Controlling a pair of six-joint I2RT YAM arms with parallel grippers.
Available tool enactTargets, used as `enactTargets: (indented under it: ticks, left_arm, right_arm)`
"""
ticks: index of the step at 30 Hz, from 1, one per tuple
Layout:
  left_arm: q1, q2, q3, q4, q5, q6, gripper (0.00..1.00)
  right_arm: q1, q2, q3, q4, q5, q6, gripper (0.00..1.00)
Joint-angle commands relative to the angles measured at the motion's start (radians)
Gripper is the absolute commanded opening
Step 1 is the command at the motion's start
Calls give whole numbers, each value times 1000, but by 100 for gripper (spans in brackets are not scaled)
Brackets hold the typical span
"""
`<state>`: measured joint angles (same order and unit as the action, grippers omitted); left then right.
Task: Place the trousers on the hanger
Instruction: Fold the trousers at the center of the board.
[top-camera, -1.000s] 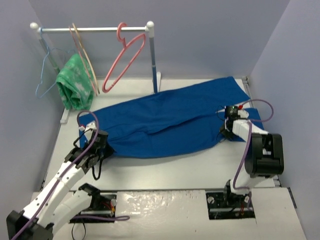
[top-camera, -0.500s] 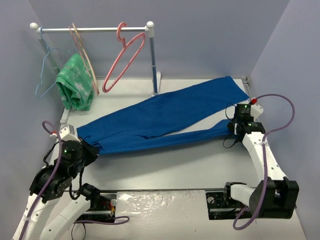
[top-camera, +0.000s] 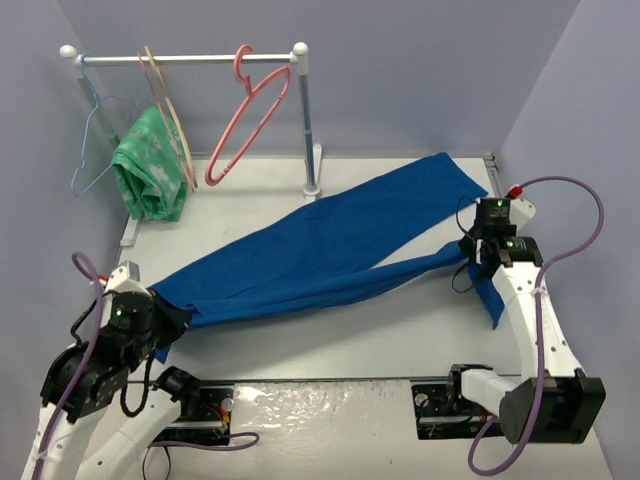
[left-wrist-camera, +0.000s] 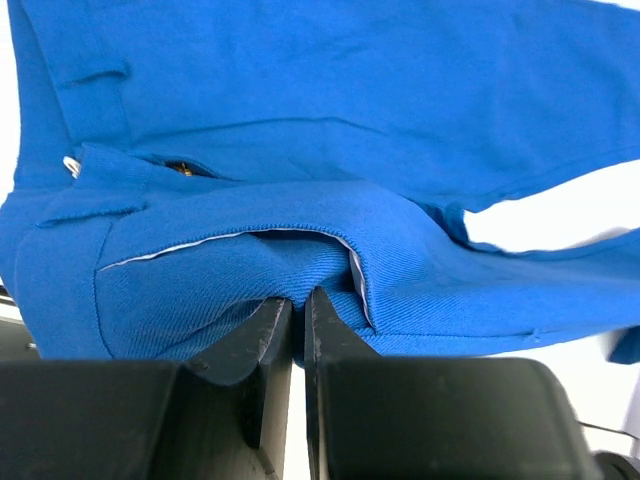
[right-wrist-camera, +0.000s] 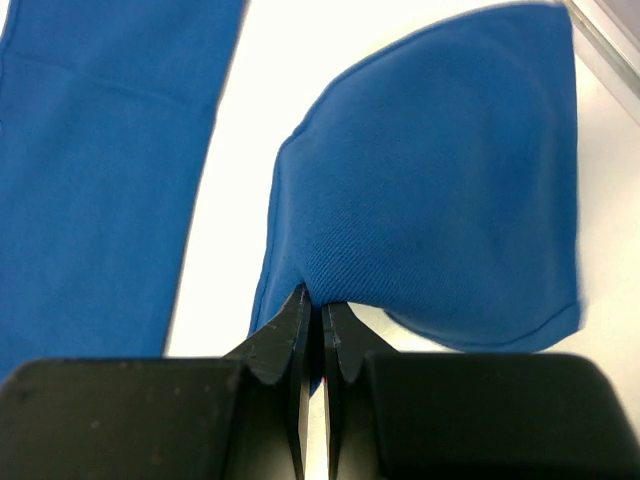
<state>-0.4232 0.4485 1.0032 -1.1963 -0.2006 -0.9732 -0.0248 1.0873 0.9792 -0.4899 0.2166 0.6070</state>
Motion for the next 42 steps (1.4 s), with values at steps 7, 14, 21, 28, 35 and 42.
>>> enactTargets:
  ticks: [7,14,21,28,35,42]
  left_arm:
    - [19,294,110,122,-329,217,0]
    - [37,498,107,270,-356,291,0]
    - [120,601,85,358,-324,342,0]
    - [150,604,85,374,-348,382,0]
    - [150,410,68,309,-378,383,0]
    - [150,199,-28,236,-327,349,0]
  right_arm:
    - [8,401,427,177,170,-124,0]
    - [62,673,679,174,202,-219,0]
    - [67,801,744,174,216,-254,0]
    - [95,768,715,174,289,-286,0]
    - [97,567,584,174,360,-297,0]
    - [95,298,431,175,411,-302,0]
